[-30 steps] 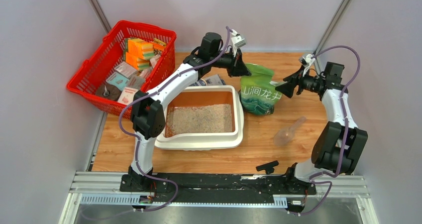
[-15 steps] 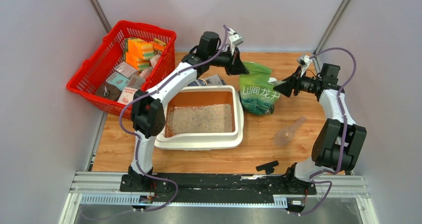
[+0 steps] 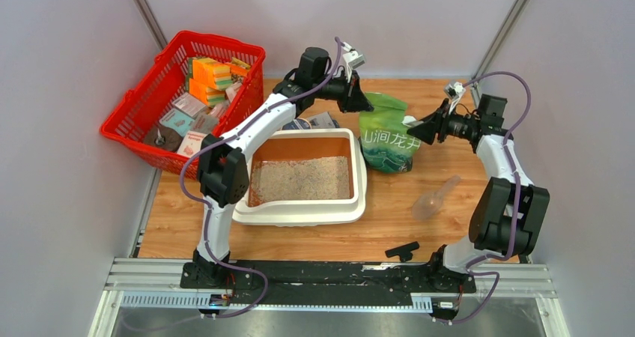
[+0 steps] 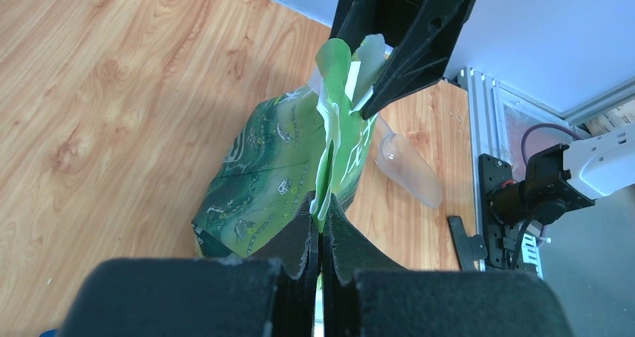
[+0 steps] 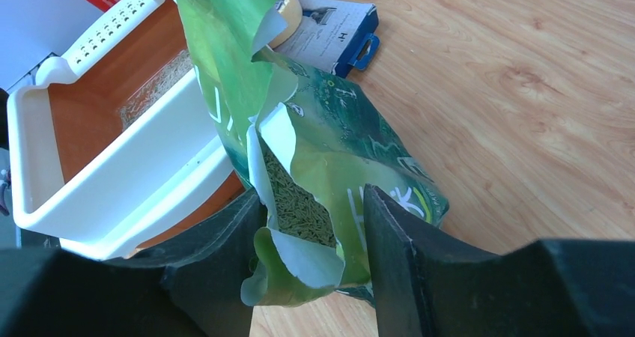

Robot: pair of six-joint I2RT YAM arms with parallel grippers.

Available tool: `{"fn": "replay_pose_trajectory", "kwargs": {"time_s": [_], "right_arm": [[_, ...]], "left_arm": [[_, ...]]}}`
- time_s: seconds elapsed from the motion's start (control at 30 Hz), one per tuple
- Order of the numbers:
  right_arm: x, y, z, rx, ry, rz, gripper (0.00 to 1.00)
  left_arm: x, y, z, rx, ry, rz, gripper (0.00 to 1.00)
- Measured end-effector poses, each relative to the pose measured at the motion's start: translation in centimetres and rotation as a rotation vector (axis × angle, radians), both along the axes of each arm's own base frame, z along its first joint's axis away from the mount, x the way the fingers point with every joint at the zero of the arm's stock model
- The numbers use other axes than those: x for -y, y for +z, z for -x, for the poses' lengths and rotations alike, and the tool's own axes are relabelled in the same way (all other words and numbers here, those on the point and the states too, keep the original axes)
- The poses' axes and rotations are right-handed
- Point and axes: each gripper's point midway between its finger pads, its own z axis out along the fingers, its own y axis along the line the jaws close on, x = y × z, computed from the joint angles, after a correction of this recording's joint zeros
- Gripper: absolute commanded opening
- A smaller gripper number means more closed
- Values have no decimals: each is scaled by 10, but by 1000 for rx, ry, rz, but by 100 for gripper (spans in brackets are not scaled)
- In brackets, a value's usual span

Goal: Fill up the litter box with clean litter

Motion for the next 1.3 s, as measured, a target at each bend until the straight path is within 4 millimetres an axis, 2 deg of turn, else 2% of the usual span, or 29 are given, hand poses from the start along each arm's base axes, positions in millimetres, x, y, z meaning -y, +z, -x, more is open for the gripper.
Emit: {"fn": "replay_pose_trajectory", "kwargs": {"time_s": [0.17,0.4,0.47,0.6,0.63,0.73,0.77,0.9,1.0,1.2,1.3], "right_arm": [[-4,-2,1,-4,9,-2,49],[-4,-7,0,-5,0,7,34],[-3,-7,0,-2,0,8,31],[-4,-6,0,-4,0,7,24],[-4,-6,0,-7,-1,5,24],[-4,-6,1,-23,-6,-6,29],[-4,-5,1,-30,-7,-13,34],[-7,-1,2,-55,-3,-45,37],[-10,0,4,-71,2,-64,36],[-15,-11,10,-114,11,-98,29],[-15,-11,10,-117,12,-108,28]], "left_arm": [[-1,-1,-2,-1,8,-3,0],[0,-3,-6,-4,20,-10,2],[0,-3,-8,-4,27,-14,6],[0,-5,-9,-5,35,-20,23],[-1,-5,-10,-7,38,-23,30],[-6,-9,-14,-19,54,-35,36],[-8,-10,-16,-22,62,-38,36],[-16,-13,-22,-34,85,-50,36],[-19,-14,-24,-41,91,-55,36],[-22,-17,-24,-47,91,-66,37],[-22,-19,-23,-46,85,-70,41]]}}
